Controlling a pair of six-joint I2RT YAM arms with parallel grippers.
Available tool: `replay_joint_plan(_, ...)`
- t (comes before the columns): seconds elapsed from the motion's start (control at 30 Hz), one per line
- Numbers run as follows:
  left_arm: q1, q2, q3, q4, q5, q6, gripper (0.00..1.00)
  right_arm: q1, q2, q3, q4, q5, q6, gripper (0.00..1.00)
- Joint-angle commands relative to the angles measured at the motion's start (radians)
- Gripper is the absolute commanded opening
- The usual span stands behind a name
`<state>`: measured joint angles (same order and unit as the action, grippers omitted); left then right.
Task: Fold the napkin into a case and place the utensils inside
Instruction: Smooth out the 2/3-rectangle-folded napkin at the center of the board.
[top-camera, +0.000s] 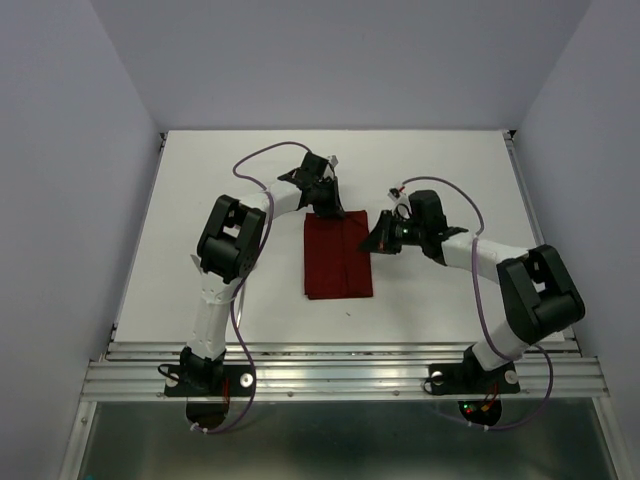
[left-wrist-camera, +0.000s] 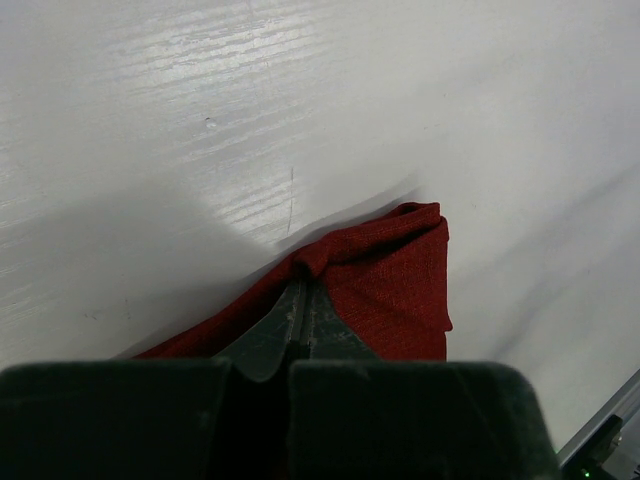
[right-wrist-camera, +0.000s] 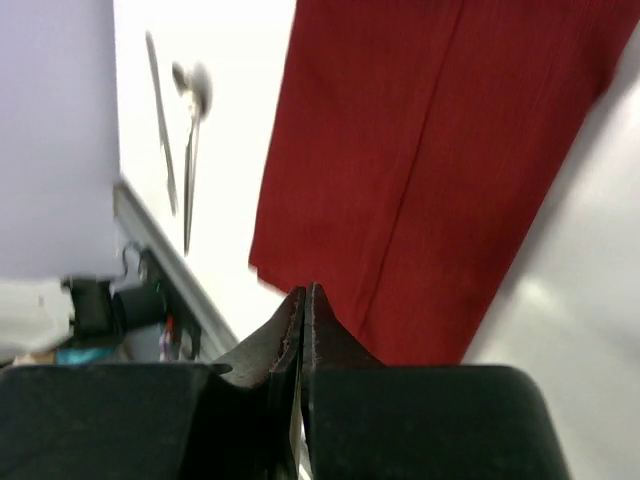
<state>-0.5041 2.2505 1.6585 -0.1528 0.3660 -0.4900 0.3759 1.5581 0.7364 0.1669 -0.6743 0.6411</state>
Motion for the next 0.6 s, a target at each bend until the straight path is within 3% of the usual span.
replay_joint_plan(0.0,-0.005,0.035,-0.013,-0.064,-0.072,0.037,0.00,-0.015,0.083,0.213,-0.167,0.217,-0.054,0.01)
replay_joint_plan(0.13,-0.007,0.041,-0.003,-0.067,-0.059,0.039,0.00,-0.015,0.206,0.447,-0.309,0.392,-0.072,0.01)
replay_joint_plan(0.23,-0.007,0.046,0.001,-0.068,-0.056,0.042,0.00,-0.015,0.310,0.570,-0.377,0.436,-0.093,0.01)
replay_joint_plan(0.57,-0.007,0.058,0.015,-0.076,-0.047,0.050,0.00,-0.015,0.451,0.696,-0.434,0.548,-0.123,0.01)
